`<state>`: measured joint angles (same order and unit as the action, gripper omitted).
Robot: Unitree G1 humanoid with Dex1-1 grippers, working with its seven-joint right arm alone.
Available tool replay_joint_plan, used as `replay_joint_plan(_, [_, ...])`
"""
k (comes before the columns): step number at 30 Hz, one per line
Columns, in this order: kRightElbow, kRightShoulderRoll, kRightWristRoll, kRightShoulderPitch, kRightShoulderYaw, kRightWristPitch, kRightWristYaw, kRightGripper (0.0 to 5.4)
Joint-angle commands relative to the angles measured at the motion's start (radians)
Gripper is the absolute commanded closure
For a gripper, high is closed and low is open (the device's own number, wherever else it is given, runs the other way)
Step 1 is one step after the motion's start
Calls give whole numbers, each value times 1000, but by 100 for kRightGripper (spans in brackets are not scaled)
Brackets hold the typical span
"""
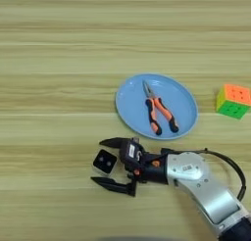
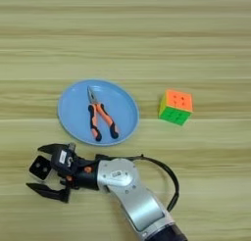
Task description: Move the objects on the table
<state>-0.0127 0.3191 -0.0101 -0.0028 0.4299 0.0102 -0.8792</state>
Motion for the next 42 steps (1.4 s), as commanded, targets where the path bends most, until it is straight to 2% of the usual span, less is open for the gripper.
replay_joint_plan(1, [-20,-7,-4,-53,-23,35,27,177])
replay_joint_plan(11, [-12,-12,-1,-62,-43,50,40,288])
replay_joint_plan(20, [-18,-15,-10,-79,-70,52,54,293])
replay_joint_plan(25, [-38,-28,-26,-107,-114,44,73,293])
replay_joint_plan(34, [18,-72,-45,-236,-250,11,198,293])
replay_joint_plan(42, [140,-92,-14,-325,-325,-17,332,293])
